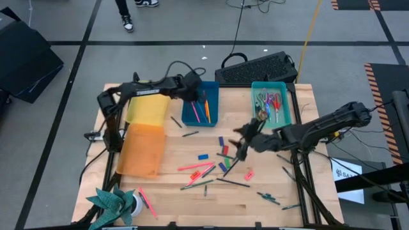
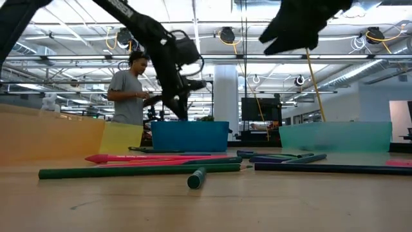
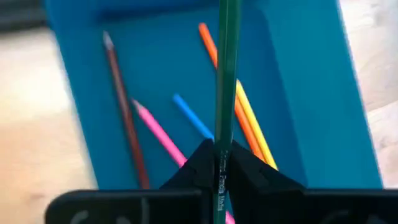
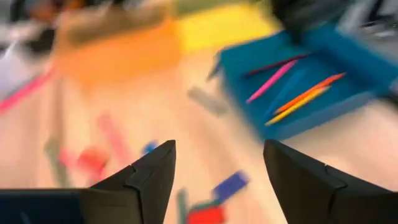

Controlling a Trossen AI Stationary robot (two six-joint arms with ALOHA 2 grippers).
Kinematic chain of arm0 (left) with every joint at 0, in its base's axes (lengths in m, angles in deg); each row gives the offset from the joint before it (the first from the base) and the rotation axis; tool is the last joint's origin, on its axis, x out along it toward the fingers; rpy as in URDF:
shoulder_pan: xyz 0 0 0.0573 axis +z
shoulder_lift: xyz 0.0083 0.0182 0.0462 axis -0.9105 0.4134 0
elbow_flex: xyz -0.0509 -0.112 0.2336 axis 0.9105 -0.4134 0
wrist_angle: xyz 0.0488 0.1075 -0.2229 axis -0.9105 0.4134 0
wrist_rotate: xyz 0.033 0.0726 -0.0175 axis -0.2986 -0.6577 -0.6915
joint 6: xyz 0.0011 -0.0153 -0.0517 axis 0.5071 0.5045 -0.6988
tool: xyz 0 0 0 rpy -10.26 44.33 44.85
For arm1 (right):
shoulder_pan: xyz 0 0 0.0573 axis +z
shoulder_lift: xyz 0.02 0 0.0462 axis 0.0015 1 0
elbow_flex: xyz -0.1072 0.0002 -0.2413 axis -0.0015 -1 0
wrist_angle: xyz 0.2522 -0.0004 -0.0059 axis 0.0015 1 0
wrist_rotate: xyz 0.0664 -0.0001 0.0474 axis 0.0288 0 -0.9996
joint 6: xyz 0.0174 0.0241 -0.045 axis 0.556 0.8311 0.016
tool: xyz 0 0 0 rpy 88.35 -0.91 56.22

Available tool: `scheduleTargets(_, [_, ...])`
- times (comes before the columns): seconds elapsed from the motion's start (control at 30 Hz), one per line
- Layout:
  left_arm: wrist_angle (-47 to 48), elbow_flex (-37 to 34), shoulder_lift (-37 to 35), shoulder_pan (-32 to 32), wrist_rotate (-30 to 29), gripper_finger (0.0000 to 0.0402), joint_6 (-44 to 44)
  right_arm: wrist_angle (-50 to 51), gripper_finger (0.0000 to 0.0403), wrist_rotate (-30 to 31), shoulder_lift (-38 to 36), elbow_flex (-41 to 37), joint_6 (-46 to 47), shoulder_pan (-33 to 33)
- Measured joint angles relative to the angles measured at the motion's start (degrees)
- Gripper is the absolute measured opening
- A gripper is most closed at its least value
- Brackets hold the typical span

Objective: Sort crayons/erasers/pens/pencils in bins
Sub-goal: Put the right dark green pencil into the blue bin, then put the bottom dark blue pencil into the blue bin

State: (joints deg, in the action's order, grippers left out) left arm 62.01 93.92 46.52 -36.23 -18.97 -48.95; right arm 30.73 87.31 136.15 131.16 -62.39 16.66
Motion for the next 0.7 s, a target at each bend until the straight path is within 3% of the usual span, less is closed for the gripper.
scheduleTargets(0.1, [-1.17,0.11,2.86,-0.76,0.29,0.0022,-2.4,0.88,0.0226,-10.09,4.76,0.07,-1.93,0.58])
scheduleTargets(0.23, [-0.44,0.0,6.37,-1.81,0.16,0.0026,-3.26,1.33,0.0212,-17.31,10.93,0.0,-2.45,4.37])
scheduleTargets(0.37, [-1.17,0.07,7.18,-3.23,0.03,0.0056,-3.6,-0.12,0.0204,-17.58,15.49,0.02,0.03,10.0])
scheduleTargets(0.53, [-2.88,0.07,7.03,-4.13,-1.1,0.0125,1.98,-2.09,0.0204,-17.56,21.15,0.04,5.94,16.1])
scheduleTargets(0.7, [0.19,0.04,2.96,-3.59,2.37,0.0189,6.59,-1.7,0.0203,-16.13,27.02,2.63,10.41,19.82])
